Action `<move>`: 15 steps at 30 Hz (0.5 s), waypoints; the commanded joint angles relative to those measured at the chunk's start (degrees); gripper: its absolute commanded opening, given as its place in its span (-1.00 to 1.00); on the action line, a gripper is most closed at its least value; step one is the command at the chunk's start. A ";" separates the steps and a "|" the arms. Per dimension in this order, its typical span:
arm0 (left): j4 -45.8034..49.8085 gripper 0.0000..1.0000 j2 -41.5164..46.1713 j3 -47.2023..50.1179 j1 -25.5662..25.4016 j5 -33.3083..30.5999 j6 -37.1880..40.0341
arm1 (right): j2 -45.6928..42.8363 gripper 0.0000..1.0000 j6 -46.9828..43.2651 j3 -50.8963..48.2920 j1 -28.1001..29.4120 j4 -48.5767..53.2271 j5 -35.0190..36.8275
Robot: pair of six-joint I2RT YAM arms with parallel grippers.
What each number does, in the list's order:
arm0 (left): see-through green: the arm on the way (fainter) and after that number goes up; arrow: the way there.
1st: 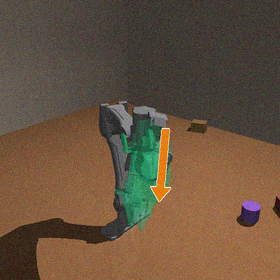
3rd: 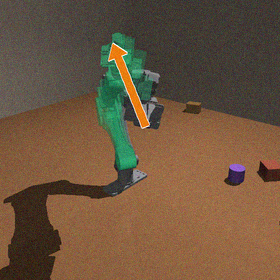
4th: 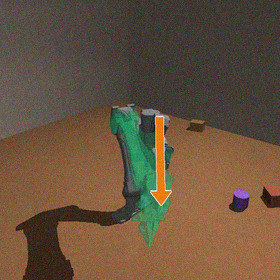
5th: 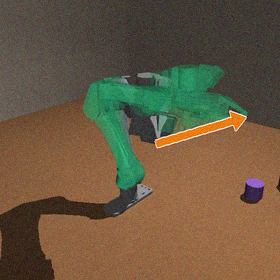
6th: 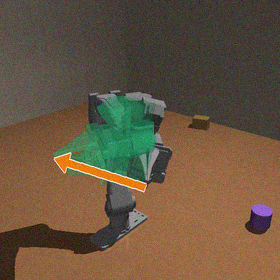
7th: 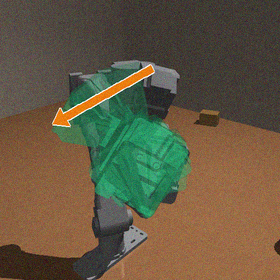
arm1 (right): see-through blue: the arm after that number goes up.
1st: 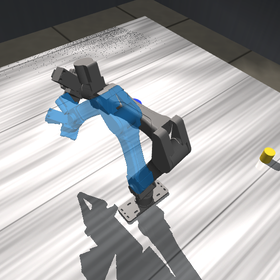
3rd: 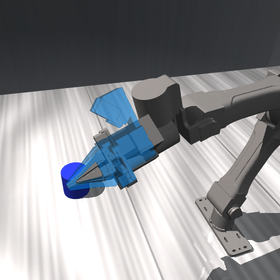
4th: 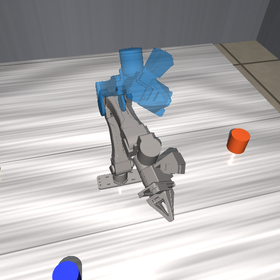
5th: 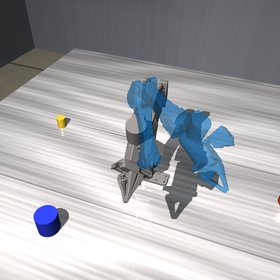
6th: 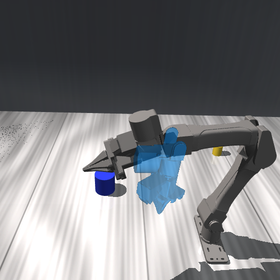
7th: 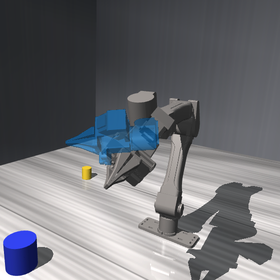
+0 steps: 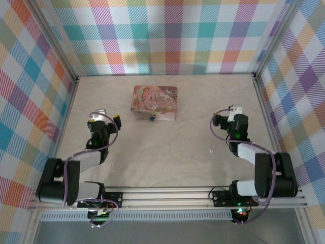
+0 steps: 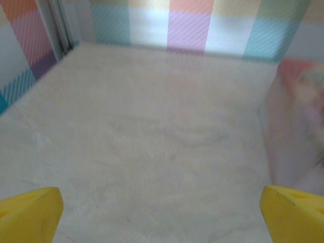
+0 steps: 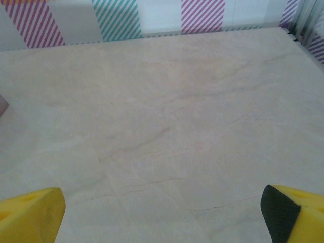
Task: Unlock a padlock with a key
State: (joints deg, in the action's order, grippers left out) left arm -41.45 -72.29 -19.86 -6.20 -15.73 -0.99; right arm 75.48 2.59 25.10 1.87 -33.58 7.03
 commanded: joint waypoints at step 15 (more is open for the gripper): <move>30.69 1.00 22.41 -6.51 -4.88 11.59 -33.37 | -11.56 0.98 19.85 25.39 9.18 64.84 -4.16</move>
State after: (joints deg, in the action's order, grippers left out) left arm -17.41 -51.75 -24.60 -9.08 -8.62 -27.46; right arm 65.28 16.84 49.21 10.52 18.31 4.54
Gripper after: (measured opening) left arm 0.999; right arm 0.988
